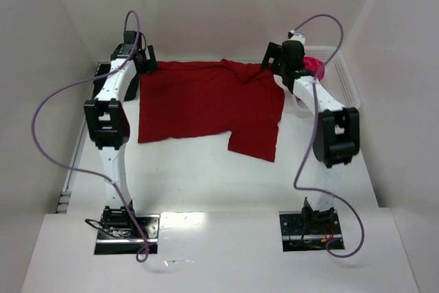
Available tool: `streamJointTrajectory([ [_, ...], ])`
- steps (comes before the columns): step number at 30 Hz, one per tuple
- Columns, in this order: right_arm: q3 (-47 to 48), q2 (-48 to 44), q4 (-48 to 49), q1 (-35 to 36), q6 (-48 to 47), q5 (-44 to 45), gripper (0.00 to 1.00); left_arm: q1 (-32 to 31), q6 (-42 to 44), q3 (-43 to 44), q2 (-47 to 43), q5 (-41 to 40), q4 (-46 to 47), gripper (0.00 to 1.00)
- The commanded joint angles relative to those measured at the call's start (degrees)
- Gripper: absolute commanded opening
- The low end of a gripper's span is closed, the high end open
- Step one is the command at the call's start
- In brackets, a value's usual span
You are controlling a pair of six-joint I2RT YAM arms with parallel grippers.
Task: Fold and stack the t-shirts
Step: Flatten out the tshirt
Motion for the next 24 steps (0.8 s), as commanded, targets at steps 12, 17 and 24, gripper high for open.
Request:
streamJointTrajectory([
  [12, -23.3, -33.91, -16.26, 2.36, 5.09, -21.63, 0.93, 0.23, -1.86, -47.54, -41.42, 16.95, -3.41, 1.0],
  [17, -34.37, -45.85, -22.69, 4.56, 7.65, -10.3, 0.92, 0.23, -3.08, -56.76, -46.98, 14.05, -4.11, 1.0],
  [24, -38.79, -47.63, -29.82, 6.31, 11.77, -8.55, 0.88, 0.23, -4.93, -59.23, -45.85, 10.63, -4.12, 1.0],
])
